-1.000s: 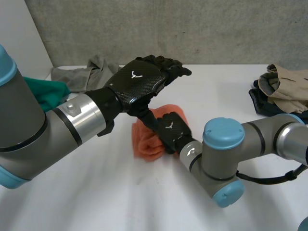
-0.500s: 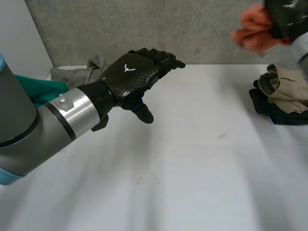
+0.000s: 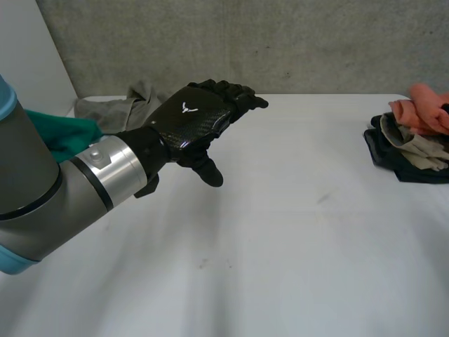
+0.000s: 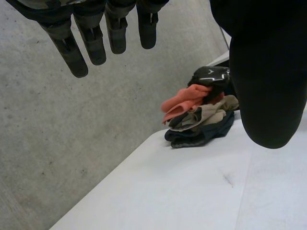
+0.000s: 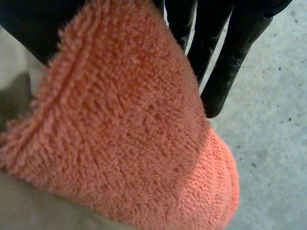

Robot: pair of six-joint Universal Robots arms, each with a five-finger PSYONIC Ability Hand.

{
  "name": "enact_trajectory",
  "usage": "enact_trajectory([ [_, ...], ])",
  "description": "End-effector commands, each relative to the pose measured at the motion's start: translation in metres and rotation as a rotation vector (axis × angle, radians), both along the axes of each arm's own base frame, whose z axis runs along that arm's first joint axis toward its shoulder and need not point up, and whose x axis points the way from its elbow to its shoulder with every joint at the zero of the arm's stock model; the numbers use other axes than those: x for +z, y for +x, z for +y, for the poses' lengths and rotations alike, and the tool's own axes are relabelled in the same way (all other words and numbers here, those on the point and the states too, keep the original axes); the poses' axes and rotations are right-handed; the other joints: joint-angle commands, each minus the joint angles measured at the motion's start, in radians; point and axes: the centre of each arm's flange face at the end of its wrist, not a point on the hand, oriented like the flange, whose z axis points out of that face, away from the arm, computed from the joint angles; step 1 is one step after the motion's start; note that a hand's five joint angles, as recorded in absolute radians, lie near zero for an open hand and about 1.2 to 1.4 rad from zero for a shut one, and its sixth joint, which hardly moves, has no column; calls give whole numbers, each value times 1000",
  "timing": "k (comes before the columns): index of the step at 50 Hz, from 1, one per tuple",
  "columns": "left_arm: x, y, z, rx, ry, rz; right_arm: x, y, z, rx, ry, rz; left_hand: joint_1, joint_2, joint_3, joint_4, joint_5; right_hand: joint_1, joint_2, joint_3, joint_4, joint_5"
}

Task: Fold the laundry.

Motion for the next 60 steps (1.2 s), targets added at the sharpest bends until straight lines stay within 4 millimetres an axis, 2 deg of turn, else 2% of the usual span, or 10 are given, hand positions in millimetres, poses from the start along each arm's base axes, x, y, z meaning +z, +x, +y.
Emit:
enact_trajectory([
  [1,1,1,0,11,-2,1,-6,-27,8,17,37,-22,28,17,9,17,-4,526,236,235,205,295],
  [5,2,1,0,11,-5,2,11,-29,10,21,37,-51,28,17,9,17,-4,526,236,235,205,295],
  [7,2,1,1,11,-6,3,29,-31,12,16,35,-76,28,17,9,17,-4,-374,-664,-665,-695,-605],
  [9,3,1,1,11,-6,5,39,-30,14,11,47,-106,28,17,9,17,-4,-696,-986,-987,-1017,-927],
  [25,14,-1,13,-10,-24,22,97,-76,80,-256,361,-237,25,14,6,14,-7,-696,-986,-987,-1017,-927],
  [37,20,1,13,-6,-44,32,154,-166,109,-1005,262,247,22,11,3,11,-10,-696,-986,-987,-1017,-927],
  [42,30,6,11,20,-74,49,185,-80,83,-807,26,184,16,5,-3,6,-15,-696,-986,-987,-1017,-927],
  [49,47,34,-28,247,-147,90,222,54,126,-386,-134,-36,-5,-15,-23,-15,-36,-696,-986,-987,-1017,-927],
  [56,58,97,-97,576,-240,119,171,189,198,61,-2,-63,-16,-27,-35,-27,-48,-696,-986,-987,-1017,-927],
  [60,28,154,-158,749,-243,38,131,225,235,161,127,-6,-11,-22,-29,-21,-42,-696,-986,-987,-1017,-927],
])
